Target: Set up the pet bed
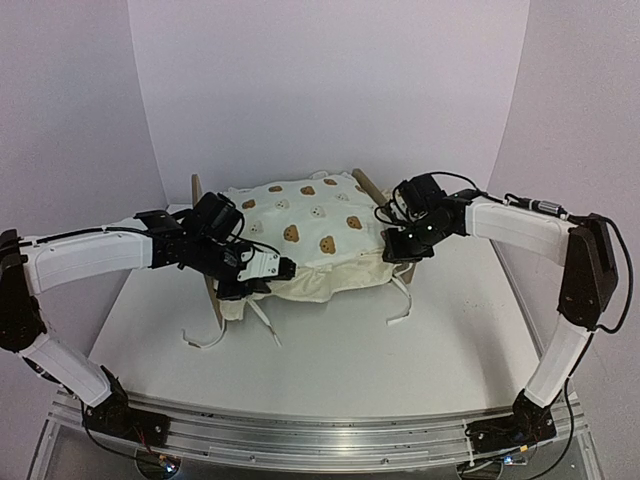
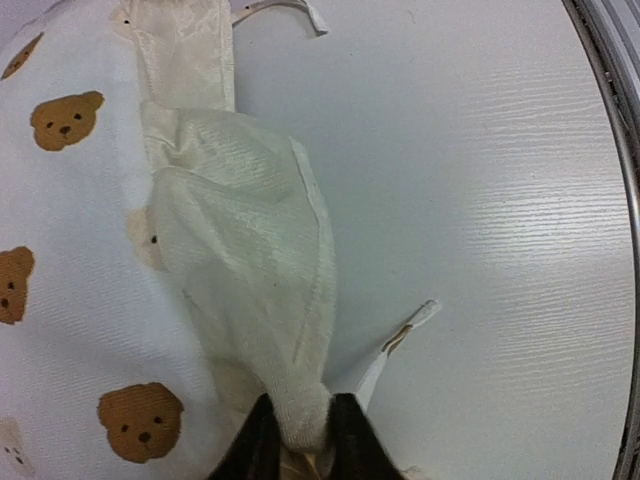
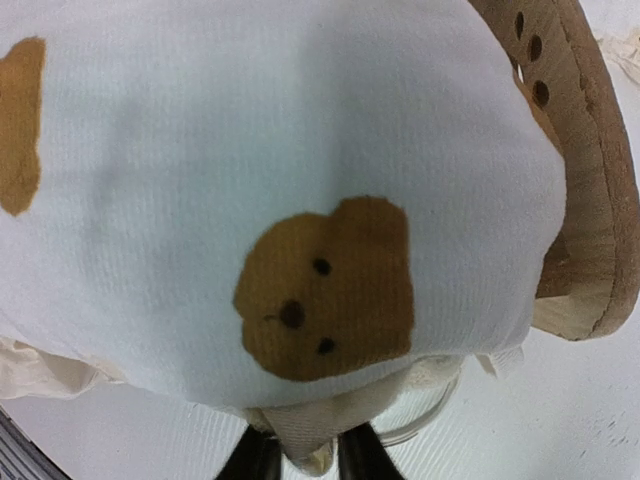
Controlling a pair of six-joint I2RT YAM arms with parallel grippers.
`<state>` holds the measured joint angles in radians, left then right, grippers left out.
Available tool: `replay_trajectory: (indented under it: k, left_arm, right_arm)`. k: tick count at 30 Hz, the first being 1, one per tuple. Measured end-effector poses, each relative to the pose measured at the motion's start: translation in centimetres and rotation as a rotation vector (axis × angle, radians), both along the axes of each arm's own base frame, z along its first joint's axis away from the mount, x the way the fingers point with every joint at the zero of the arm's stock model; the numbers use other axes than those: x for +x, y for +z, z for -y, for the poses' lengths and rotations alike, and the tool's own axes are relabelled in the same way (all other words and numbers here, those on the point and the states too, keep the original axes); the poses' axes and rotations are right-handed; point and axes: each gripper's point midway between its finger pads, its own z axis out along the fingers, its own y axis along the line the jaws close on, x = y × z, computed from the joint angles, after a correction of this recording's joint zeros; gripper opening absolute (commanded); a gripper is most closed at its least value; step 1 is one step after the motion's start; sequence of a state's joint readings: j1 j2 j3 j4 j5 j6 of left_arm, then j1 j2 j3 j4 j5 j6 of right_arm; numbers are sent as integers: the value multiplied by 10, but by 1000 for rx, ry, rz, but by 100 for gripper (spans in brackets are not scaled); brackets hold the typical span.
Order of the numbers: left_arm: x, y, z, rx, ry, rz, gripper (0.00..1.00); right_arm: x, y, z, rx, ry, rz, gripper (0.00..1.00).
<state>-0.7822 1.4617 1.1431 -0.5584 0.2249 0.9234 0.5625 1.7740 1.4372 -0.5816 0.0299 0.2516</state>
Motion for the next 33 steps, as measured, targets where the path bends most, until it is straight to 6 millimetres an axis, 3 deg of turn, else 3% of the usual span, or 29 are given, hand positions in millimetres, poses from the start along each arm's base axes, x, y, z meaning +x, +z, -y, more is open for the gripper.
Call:
replay_trajectory:
  k: [6, 9, 11, 14, 16, 19, 22, 25, 27, 30, 33]
  left_arm:
    - [-15, -17, -9, 62, -28, -70, 55]
    - [-20, -18, -11, 64, -28, -103, 56]
    - [-22, -14, -9, 52, -22, -127, 57]
    - [-17, 12, 0, -2, 13, -138, 63]
    - [-3, 41, 11, -69, 61, -112, 72]
    - [34, 89, 12, -168, 205, -54, 84]
    - [97, 142, -18, -285, 464, 42, 90]
    - [154, 172, -77, -375, 763, 96, 96]
    - [182, 176, -118, -419, 934, 90, 99]
    - [210, 161, -174, -456, 1156, 41, 100]
    - [222, 134, -201, -450, 1285, -33, 100]
  right_arm:
    - [-2, 10, 15, 22, -14, -20, 65]
    - [10, 37, 42, 75, -77, 7, 79]
    - [28, 59, 69, 116, -153, 44, 84]
    - [61, 92, 118, 171, -289, 116, 86]
    - [86, 110, 154, 191, -380, 163, 86]
    - [129, 111, 199, 209, -499, 183, 86]
    - [174, 81, 233, 206, -592, 163, 87]
    - [214, 28, 261, 181, -657, 125, 88]
    - [236, -12, 272, 174, -678, 98, 87]
    - [259, -67, 274, 206, -698, 63, 85]
    - [273, -108, 265, 284, -710, 43, 84]
